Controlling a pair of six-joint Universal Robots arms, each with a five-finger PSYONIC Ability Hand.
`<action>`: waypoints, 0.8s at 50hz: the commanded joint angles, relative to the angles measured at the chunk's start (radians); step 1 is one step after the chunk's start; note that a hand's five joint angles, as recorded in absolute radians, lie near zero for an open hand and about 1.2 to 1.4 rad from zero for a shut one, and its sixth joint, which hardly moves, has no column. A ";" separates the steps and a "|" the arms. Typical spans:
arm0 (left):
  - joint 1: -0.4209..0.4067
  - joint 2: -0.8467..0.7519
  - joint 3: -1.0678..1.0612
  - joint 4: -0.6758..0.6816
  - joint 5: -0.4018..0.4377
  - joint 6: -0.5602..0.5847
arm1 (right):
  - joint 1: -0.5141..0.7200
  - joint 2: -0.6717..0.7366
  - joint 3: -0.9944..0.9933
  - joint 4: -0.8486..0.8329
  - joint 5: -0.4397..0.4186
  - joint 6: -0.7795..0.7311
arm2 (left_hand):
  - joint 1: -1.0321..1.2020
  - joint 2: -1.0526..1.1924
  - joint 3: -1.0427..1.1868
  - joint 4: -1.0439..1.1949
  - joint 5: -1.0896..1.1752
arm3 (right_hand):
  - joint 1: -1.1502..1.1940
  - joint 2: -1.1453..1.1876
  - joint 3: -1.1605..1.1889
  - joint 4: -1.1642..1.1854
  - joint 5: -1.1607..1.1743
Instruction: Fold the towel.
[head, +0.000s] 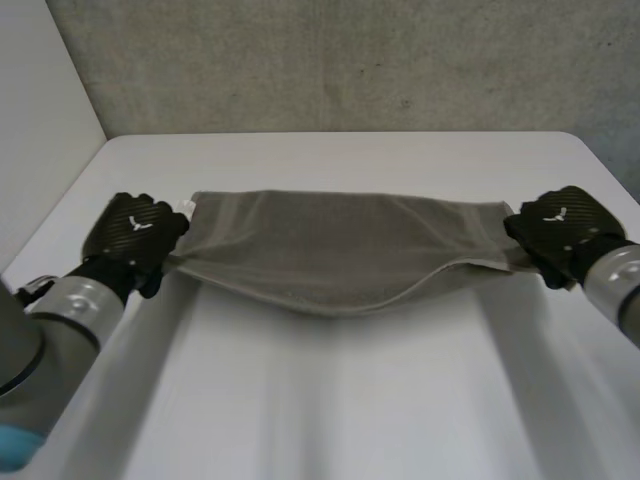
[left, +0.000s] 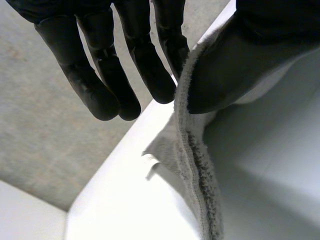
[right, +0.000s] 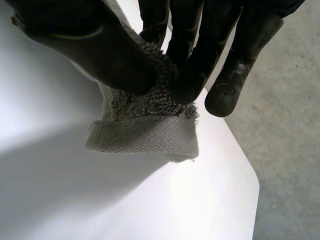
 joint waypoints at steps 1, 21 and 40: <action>0.036 0.203 -0.103 -0.008 0.003 0.064 | -0.048 -0.126 0.001 0.216 -0.039 0.001 | -0.055 -0.130 -0.156 -0.132 -0.267 | 0.073 0.113 0.055 0.054 0.058; 0.020 -0.134 0.079 -0.005 0.070 0.074 | -0.100 0.121 -0.146 0.281 -0.134 0.010 | -0.055 -0.130 -0.156 -0.132 -0.267 | 0.073 0.113 0.055 0.054 0.058; -0.038 -0.604 0.650 -0.023 0.000 0.072 | -0.062 0.408 -0.322 -0.007 -0.055 0.225 | -0.055 -0.130 -0.156 -0.132 -0.267 | 0.073 0.113 0.055 0.054 0.058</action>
